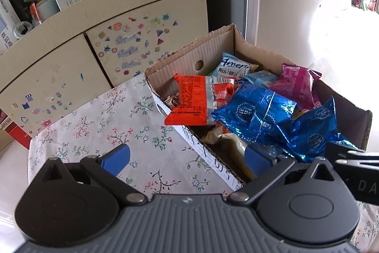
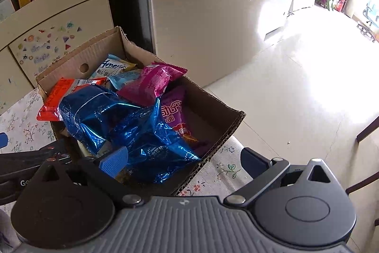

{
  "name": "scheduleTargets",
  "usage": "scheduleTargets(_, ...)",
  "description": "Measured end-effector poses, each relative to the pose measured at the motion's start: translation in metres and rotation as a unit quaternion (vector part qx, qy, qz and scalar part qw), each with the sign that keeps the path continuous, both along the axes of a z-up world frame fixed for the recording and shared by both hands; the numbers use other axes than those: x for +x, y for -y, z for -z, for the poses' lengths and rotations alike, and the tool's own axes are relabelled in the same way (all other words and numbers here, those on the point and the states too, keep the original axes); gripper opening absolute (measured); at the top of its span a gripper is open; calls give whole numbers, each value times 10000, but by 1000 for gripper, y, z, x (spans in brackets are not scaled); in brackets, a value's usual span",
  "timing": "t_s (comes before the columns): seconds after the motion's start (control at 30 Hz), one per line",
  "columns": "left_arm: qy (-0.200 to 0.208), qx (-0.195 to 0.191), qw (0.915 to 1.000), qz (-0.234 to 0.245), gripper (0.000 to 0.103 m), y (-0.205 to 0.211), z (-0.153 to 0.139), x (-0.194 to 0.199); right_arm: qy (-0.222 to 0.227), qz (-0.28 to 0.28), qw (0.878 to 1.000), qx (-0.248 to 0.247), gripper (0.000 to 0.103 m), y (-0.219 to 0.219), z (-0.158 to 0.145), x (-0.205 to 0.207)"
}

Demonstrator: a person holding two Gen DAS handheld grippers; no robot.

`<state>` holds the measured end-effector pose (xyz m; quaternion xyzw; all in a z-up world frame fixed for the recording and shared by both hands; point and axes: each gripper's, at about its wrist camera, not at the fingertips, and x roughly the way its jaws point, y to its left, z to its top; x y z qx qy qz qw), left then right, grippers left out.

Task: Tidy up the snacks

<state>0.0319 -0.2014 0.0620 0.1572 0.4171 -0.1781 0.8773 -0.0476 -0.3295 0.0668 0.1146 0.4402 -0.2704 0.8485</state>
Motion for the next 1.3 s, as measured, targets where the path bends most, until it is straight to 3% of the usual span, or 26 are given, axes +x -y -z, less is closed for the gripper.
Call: scheduleTargets(1.3,291,120,9994,-138,101,-16,-16,-11,100,-90,9997,-191,103,-15,-9,-5)
